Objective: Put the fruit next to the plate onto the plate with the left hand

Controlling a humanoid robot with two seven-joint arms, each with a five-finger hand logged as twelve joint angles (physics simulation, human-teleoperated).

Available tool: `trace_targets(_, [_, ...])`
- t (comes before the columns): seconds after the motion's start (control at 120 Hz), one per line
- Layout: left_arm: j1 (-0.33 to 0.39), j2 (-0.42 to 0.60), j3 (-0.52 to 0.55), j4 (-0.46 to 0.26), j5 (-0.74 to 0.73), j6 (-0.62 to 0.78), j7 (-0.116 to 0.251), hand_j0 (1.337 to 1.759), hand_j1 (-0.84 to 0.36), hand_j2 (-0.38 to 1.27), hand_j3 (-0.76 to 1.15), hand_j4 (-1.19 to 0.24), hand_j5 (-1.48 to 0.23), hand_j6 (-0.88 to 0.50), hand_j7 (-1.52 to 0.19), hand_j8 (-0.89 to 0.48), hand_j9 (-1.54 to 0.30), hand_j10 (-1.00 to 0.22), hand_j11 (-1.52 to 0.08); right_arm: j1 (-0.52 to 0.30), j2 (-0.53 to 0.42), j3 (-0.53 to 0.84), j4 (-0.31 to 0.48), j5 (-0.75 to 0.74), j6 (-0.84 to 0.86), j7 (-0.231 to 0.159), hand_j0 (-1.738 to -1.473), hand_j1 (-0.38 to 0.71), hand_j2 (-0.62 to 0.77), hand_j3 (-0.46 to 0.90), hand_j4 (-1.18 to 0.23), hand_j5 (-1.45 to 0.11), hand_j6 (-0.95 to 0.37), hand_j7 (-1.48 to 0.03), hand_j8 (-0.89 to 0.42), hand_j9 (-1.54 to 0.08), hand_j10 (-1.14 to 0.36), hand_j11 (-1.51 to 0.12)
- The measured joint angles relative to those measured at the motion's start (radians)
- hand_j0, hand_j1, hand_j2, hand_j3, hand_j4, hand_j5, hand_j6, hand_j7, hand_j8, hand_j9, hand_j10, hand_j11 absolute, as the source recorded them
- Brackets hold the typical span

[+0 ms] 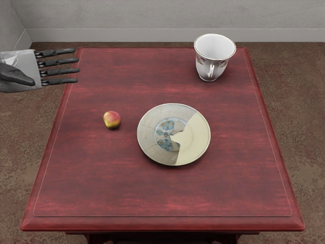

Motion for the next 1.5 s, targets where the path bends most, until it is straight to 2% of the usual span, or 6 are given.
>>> trace_targets(0.233, [-0.025,-0.07,0.053,-0.013,0.044,0.0,0.0,1.658,0.35,0.0,0.0,0.0,0.0,0.0,0.0,0.0,0.0,0.0,0.0,0.0,0.0,0.0,0.0,-0.001,0.0,0.0,-1.658,-0.33,0.0,0.0,-0.01,-0.02,-0.01,-0.02,-0.01,-0.02,-0.01,-0.02])
trace_targets(0.508, [-0.196,-0.261,0.065,-0.066,0.704,0.008,0.0,1.658,0.34,0.0,0.0,-0.01,-0.01,-0.01,-0.01,-0.01,-0.01,-0.01,-0.01,0.0,0.0,0.0,0.0,-0.001,0.0,0.0,-1.658,-0.33,0.0,0.0,-0.01,-0.02,-0.01,-0.02,-0.01,-0.02,-0.01,-0.02])
trace_targets(0.633, [-0.212,-0.309,0.072,-0.149,1.011,0.229,0.0,1.658,0.34,0.0,0.0,-0.01,-0.01,-0.01,-0.01,-0.01,-0.01,-0.01,-0.01,0.0,0.0,0.0,0.0,-0.001,0.0,0.0,-1.658,-0.33,0.0,0.0,-0.01,-0.02,-0.01,-0.02,-0.01,-0.02,-0.01,-0.02])
trace_targets(0.742, [-0.351,-0.363,0.194,-0.182,1.202,0.409,0.0,1.658,0.33,0.0,0.0,-0.01,-0.02,-0.01,-0.02,-0.01,-0.02,-0.01,-0.02,0.0,0.0,0.0,0.0,-0.001,0.0,0.0,-1.658,-0.33,0.0,0.0,-0.01,-0.02,-0.01,-0.02,-0.01,-0.02,-0.01,-0.02])
trace_targets(0.992, [-0.363,-0.458,0.536,-0.196,1.38,0.579,0.0,1.658,0.33,0.0,0.0,-0.02,-0.02,-0.02,-0.02,-0.02,-0.02,-0.02,-0.02,0.0,0.0,0.0,0.0,-0.001,0.0,0.0,-1.658,-0.33,0.0,0.0,-0.01,-0.02,-0.01,-0.02,-0.01,-0.02,-0.01,-0.02])
trace_targets(1.5, [-0.326,-0.529,0.602,-0.149,1.494,0.769,0.0,1.658,0.18,0.03,0.0,-0.14,-0.18,-0.14,-0.18,-0.14,-0.18,-0.14,-0.18,0.0,0.0,0.0,0.0,-0.001,0.0,0.0,-1.658,-0.33,0.0,0.0,-0.01,-0.02,-0.01,-0.02,-0.01,-0.02,-0.01,-0.02])
